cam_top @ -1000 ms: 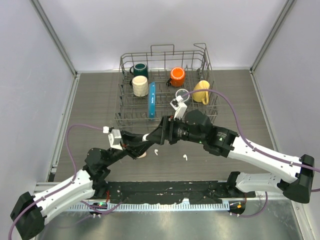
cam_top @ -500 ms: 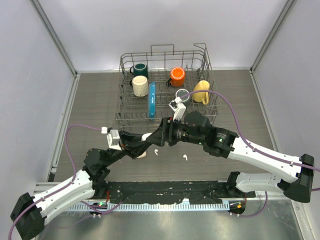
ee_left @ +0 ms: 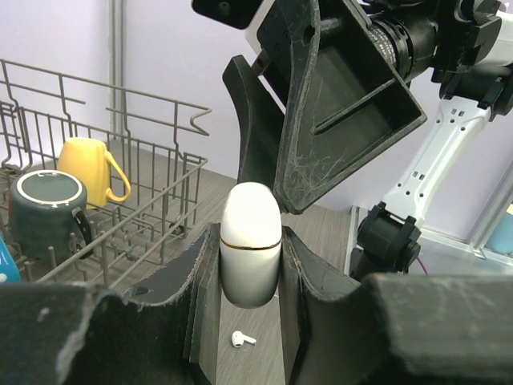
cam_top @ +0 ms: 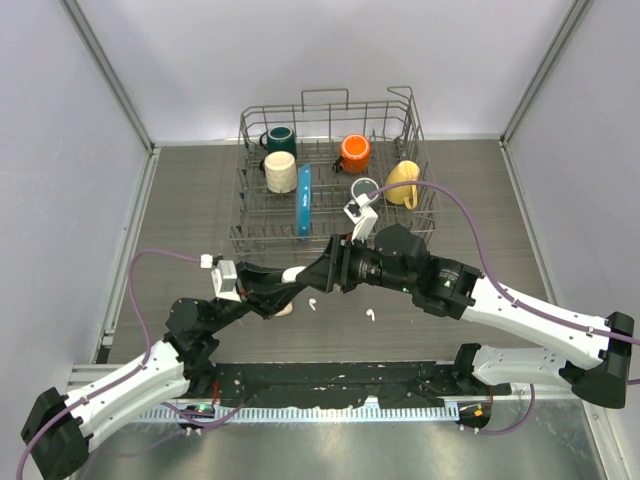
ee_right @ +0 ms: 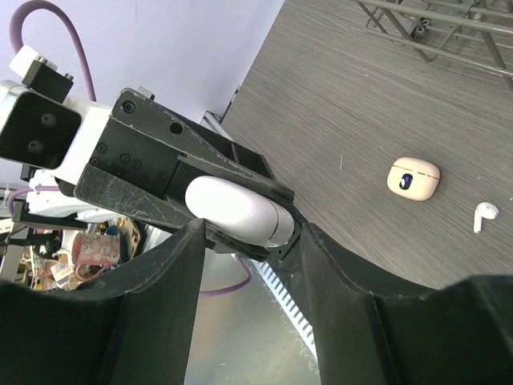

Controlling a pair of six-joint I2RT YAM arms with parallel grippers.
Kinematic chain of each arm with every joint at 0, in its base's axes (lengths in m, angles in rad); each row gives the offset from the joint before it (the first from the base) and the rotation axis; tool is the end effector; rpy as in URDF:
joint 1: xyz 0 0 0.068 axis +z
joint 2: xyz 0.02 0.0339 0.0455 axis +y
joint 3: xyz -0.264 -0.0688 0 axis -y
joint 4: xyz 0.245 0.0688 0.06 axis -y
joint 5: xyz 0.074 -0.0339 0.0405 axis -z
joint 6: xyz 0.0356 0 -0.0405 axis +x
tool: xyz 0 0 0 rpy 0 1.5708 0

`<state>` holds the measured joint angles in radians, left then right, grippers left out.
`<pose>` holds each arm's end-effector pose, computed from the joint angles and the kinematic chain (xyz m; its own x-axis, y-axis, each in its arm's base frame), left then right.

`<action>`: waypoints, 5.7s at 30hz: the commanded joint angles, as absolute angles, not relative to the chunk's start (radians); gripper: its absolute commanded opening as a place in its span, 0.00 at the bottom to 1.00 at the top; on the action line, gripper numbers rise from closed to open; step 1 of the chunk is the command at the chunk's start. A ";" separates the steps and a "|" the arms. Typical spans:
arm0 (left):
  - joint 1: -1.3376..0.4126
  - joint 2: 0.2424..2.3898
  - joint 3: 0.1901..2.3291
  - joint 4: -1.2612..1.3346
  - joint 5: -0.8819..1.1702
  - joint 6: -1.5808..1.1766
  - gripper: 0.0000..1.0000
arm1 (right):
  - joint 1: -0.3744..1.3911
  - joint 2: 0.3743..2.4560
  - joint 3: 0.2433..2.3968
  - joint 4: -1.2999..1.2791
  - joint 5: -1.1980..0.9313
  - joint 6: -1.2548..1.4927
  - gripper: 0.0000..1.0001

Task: Insert the wireless bluetooth earbuds into the charging case
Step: Open the charging case, then pick up the earbud from the center of the board.

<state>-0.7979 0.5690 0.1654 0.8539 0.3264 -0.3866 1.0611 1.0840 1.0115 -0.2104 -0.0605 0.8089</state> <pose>0.0920 -0.1107 0.2616 -0.0502 -0.4600 -0.8865 0.9293 0.3037 -0.2102 0.1203 0.2196 0.3584 -0.7449 0.1475 -0.6506 -0.5225 0.4775 0.7064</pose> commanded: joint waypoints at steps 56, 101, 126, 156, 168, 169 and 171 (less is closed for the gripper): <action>-0.799 0.494 0.167 0.867 0.282 -0.420 0.00 | 1.058 1.035 0.991 -0.057 -0.090 0.787 0.60; -0.798 0.443 0.164 0.815 0.268 -0.371 0.00 | 0.997 1.100 0.934 0.103 -0.302 0.999 0.73; -0.799 0.500 0.202 0.819 0.328 -0.371 0.00 | 0.996 1.190 0.827 0.347 -0.373 1.172 0.51; -0.799 0.508 0.196 0.812 0.310 -0.374 0.00 | 0.996 1.106 0.905 0.114 -0.278 1.020 0.56; -0.799 0.430 0.175 0.738 0.261 -0.370 0.00 | 0.989 0.925 0.896 -0.174 -0.005 0.911 0.73; -0.799 0.423 0.173 0.732 0.259 -0.371 0.00 | 0.986 0.902 0.894 -0.214 0.056 0.908 0.72; -0.799 0.413 0.173 0.713 0.255 -0.370 0.00 | 0.986 0.879 0.891 -0.334 0.167 0.910 0.69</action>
